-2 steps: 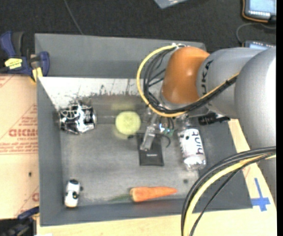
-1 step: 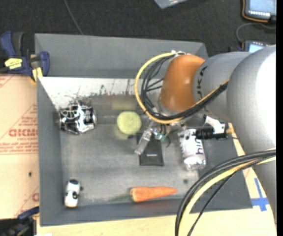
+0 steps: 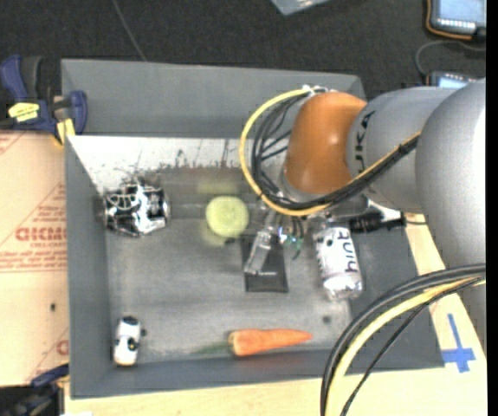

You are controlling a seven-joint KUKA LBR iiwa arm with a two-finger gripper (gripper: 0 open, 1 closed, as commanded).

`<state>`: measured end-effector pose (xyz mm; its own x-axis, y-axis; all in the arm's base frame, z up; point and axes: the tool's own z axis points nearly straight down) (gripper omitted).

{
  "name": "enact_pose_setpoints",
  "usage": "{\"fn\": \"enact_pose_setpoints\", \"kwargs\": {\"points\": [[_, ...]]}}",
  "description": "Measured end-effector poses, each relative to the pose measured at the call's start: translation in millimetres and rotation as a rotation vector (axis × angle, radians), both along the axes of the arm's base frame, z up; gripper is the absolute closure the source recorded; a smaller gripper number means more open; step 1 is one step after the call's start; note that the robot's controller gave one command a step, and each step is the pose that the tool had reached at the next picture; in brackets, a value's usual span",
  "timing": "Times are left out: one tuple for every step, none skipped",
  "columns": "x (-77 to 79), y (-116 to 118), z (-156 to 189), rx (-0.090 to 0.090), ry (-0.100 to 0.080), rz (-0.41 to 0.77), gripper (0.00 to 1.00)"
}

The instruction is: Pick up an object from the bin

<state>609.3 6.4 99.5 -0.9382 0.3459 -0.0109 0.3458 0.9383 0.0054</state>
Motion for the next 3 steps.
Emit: {"fn": "enact_pose_setpoints", "kwargs": {"points": [[0.6, 0, 5, -0.001, 0.0, 0.081, 0.0], [14.1, 1, -5, -0.003, -0.008, 0.214, 0.0], [3.7, -24, -13, 0.0, -0.002, 0.134, 0.0]]}}
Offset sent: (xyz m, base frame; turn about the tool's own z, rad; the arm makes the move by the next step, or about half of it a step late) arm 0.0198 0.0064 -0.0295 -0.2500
